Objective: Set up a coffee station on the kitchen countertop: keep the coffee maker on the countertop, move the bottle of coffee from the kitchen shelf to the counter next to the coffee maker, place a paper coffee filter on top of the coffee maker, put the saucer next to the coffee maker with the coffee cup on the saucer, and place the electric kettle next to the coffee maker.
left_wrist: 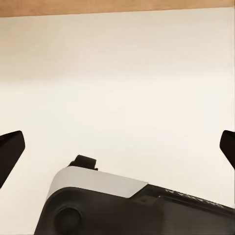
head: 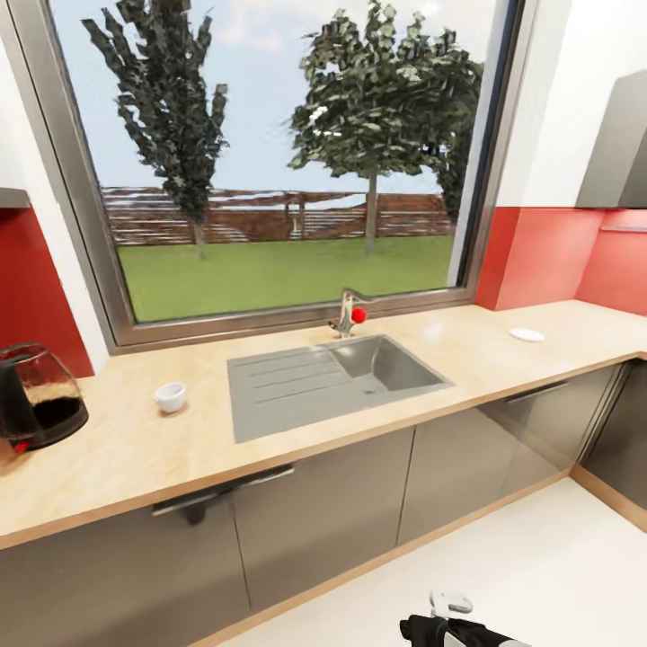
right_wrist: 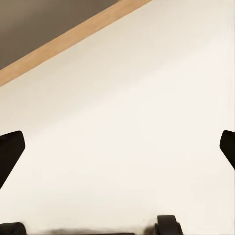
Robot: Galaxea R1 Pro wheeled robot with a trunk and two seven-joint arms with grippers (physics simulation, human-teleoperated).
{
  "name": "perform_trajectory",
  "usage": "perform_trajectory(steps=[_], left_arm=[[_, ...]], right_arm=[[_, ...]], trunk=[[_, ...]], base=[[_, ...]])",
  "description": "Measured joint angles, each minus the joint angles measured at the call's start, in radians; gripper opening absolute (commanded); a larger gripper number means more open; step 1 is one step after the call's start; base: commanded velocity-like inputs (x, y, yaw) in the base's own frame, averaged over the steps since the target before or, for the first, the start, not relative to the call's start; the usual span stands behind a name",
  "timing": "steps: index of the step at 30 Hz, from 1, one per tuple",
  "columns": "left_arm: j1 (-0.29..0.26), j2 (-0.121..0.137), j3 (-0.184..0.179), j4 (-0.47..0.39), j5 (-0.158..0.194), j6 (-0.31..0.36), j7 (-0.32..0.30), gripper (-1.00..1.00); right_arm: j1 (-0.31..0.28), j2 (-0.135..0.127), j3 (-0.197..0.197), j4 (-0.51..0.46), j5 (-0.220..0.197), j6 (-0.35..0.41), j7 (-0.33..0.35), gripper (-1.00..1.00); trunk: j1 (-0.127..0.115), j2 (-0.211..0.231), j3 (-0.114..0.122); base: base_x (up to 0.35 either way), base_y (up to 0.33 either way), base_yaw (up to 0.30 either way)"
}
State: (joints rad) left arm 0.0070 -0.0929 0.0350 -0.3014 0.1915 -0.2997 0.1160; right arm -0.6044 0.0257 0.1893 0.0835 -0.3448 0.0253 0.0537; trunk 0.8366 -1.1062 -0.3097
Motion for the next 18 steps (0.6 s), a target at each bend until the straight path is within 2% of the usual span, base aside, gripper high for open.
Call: perform_trajectory(steps=[18], left_arm=[[0.0,-0.001,-0.001,0.0,0.0,0.0,0.0,1.0]], right_arm=[[0.0,0.0,0.0,0.0,0.0,0.0,0.0,1.0]], trunk=[[0.0,0.0,0.0]], base=[[0.185,-0.286,0.0]])
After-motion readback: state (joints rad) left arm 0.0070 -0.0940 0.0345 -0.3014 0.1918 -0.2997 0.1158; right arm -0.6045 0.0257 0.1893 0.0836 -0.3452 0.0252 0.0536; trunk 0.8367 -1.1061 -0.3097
